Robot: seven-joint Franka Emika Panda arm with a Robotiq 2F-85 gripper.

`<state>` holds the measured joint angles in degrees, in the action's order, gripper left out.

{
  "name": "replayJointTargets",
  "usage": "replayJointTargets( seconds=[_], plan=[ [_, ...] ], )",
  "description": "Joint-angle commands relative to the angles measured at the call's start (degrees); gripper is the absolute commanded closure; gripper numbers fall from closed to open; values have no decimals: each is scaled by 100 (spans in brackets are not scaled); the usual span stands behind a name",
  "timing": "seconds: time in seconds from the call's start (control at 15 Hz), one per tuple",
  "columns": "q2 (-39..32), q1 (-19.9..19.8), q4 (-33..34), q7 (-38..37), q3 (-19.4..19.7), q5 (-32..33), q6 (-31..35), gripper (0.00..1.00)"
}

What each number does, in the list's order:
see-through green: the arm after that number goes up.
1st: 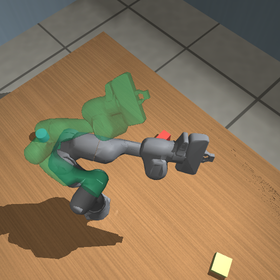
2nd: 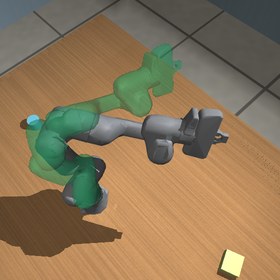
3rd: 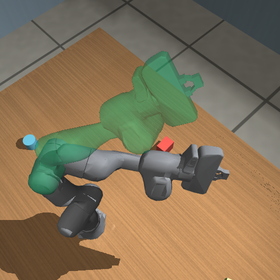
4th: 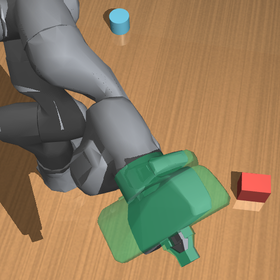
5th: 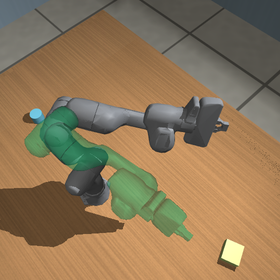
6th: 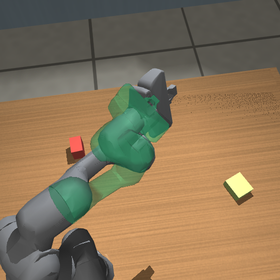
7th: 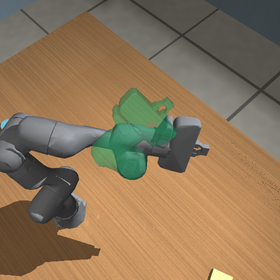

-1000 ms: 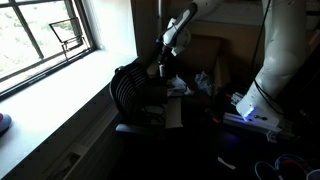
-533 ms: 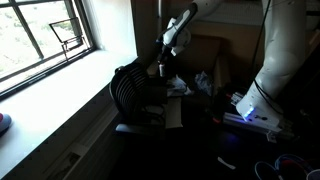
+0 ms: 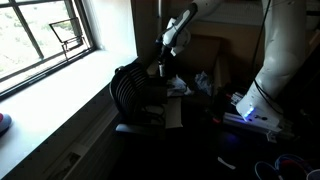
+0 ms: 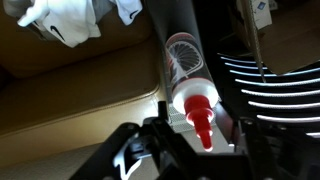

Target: Put the white bottle in the box

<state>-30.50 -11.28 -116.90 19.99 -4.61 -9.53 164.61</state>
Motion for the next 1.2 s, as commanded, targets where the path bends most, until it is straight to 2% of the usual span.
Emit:
replayJointTargets(
  seconds=[0.0,0.2,0.4,0.67,0.87,1.13],
  plan=[
    [-37,-93,106,-154,-58,146,-158,76],
    [-50,-104,151,-211,-51,127,-223,97],
    [-64,-174,210,-228,-93,65,-416,94],
    [174,-350,576,70,-340,-91,-1176,94],
    [463,-518,1187,696,-931,-548,-2228,94],
    [429,-77,1886,1003,-1037,-926,-3715,94]
  ],
)
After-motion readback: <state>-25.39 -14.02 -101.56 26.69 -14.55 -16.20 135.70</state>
